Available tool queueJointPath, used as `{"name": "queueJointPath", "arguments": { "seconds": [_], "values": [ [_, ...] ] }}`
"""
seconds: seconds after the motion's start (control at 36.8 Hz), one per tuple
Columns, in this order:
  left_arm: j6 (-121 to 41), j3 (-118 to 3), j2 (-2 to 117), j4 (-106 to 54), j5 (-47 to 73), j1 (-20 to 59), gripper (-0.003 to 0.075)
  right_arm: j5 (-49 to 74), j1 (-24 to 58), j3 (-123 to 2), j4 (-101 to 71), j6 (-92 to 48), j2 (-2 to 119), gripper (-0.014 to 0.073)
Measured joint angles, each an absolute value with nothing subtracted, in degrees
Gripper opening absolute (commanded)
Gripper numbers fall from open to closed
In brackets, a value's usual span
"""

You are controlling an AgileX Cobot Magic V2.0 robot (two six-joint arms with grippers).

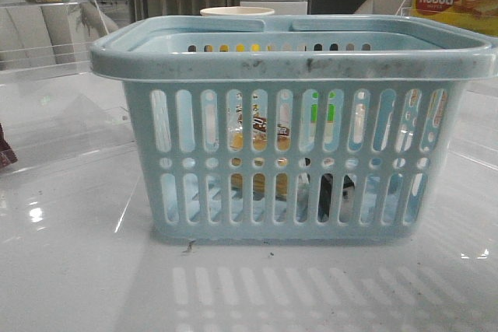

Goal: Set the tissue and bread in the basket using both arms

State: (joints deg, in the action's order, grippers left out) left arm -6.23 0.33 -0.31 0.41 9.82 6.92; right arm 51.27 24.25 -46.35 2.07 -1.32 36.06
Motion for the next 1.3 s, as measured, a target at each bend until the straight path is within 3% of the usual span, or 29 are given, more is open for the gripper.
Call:
{"name": "queueJointPath", "arguments": {
  "seconds": [0.52, 1.3],
  "values": [
    [-6.23, 0.36, -0.31, 0.41, 2.55, 2.6, 0.0092, 51.27, 24.25, -46.35, 2.07, -1.32, 36.06, 0.0054],
    [-6.23, 0.36, -0.31, 0.41, 2.48, 2.02, 0.0092, 51.27, 24.25, -46.35, 2.07, -1.32, 36.06, 0.0054]
  ]
}}
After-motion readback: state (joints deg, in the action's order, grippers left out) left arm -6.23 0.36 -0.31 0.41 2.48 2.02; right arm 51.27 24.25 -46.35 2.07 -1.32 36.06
